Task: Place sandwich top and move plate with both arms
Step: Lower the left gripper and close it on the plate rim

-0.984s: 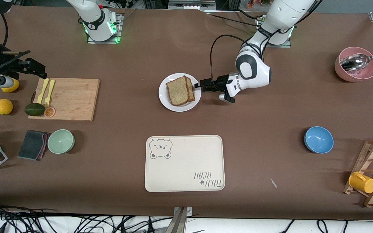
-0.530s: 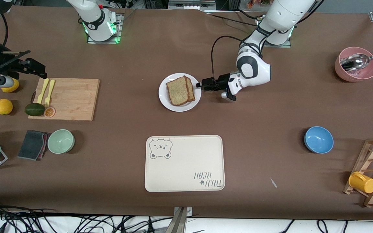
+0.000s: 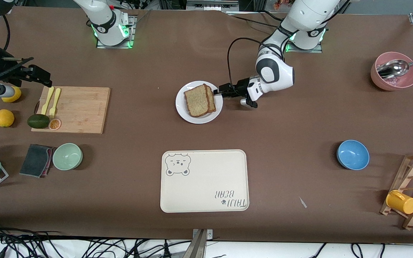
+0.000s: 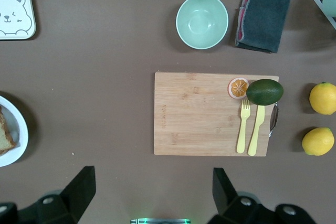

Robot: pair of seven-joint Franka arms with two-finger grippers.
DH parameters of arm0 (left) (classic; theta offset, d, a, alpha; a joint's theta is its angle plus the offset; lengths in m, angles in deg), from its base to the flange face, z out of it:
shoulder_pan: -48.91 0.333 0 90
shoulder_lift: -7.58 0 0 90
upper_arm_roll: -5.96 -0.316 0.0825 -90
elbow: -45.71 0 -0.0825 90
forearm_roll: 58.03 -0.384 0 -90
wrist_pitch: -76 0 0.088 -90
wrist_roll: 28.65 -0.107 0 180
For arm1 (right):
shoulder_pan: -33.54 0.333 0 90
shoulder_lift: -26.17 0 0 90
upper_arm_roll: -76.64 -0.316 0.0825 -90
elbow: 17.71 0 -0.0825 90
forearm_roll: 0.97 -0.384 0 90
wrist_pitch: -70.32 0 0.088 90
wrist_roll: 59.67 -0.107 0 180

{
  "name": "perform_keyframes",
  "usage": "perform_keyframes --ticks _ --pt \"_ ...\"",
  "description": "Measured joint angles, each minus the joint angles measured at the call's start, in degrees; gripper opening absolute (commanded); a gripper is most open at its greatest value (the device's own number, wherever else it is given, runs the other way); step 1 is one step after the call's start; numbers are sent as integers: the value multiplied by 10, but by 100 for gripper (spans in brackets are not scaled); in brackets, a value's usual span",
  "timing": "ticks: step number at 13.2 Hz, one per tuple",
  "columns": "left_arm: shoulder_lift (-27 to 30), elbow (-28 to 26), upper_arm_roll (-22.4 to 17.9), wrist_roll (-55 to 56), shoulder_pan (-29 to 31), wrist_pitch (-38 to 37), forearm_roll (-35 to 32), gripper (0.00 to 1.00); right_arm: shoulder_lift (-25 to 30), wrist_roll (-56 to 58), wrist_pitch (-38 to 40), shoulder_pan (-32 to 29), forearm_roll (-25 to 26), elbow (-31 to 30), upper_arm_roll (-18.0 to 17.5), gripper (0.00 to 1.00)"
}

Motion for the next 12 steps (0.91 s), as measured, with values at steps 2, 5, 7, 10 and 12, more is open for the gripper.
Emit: perform_keyframes --ticks 2,5,7,10,12 --pt "-6 6 0 0 -7 1 7 45 0 -2 0 0 0 0 0 99" --pt "-14 14 -3 -1 -7 4 7 45 0 -2 0 0 0 0 0 99" --pt "-14 16 -5 -1 -4 5 7 45 0 -2 -1 0 0 0 0 99" --pt "-14 19 -7 -2 3 6 7 32 0 -2 -2 0 0 0 -1 99" --pt "-14 19 -8 -3 3 6 7 23 0 -2 -3 0 0 0 -3 99"
